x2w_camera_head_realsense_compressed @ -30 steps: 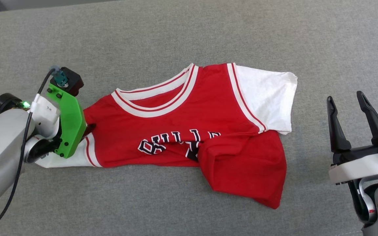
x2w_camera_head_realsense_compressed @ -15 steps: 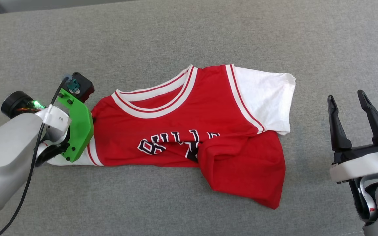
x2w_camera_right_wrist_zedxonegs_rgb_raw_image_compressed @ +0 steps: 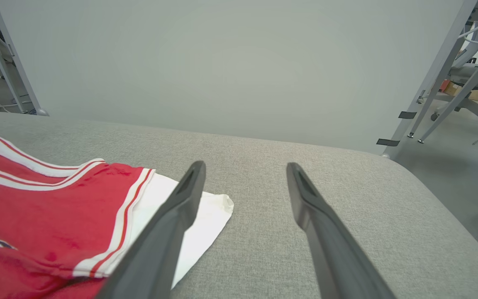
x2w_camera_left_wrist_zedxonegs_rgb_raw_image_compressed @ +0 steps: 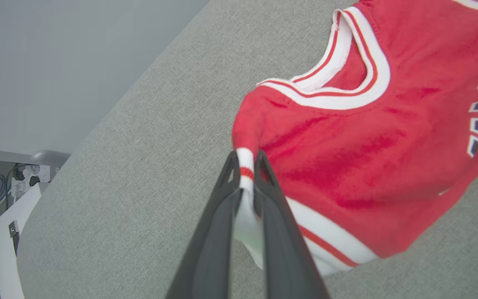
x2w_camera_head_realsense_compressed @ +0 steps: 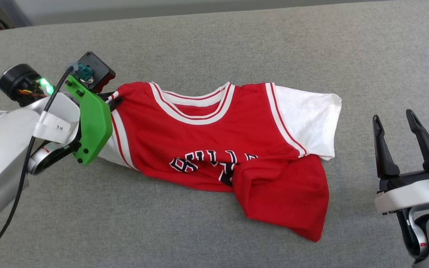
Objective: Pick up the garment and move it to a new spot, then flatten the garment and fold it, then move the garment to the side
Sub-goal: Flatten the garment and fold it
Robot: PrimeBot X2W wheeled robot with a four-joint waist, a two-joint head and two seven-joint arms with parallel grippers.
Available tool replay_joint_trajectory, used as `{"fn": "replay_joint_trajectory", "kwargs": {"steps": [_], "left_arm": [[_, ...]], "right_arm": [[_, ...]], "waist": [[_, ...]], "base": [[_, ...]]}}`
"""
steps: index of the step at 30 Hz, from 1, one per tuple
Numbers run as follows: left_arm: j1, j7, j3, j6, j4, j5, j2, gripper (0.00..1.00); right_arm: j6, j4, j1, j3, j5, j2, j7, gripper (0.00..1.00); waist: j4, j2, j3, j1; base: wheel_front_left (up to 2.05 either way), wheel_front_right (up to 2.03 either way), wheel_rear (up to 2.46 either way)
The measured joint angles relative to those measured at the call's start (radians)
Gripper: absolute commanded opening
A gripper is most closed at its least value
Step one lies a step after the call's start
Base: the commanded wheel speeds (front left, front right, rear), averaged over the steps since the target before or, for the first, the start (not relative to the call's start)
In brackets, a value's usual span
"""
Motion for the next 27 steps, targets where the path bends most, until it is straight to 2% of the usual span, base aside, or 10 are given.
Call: {"fn": "replay_joint_trajectory", "kwargs": {"steps": [6,11,23,27], "left_arm": [[-0.034,0.026,0.005,0.021,-0.053,0.011,-0.002,0.0],[-0.086,0.033,0.011,0.023,0.005,0.026,-0.043,0.0],[-0.163,-0.017,-0.012,-0.033,0.396,0.054,-0.21,0.0],[-0.167,-0.016,-0.016,-0.033,0.473,0.05,-0.236,0.0]], "right_arm": [[0.0,-0.001,-0.002,0.007,0.002,0.005,-0.004,1.0],[0.0,-0.001,-0.036,0.023,0.002,0.017,-0.014,1.0],[0.0,0.008,-0.121,0.049,-0.001,0.043,-0.035,1.0],[0.0,0.011,-0.125,0.049,-0.003,0.046,-0.036,1.0]], "waist": [[-0.025,0.0,0.028,0.0],[-0.055,0.0,0.071,0.0001],[-0.158,0.0,0.194,0.0002],[-0.183,0.0,0.22,0.0001]], "base": [[0.0,0.0,0.0],[0.0,0.0,0.0],[0.0,0.0,0.0],[0.0,0.0,0.0]]}}
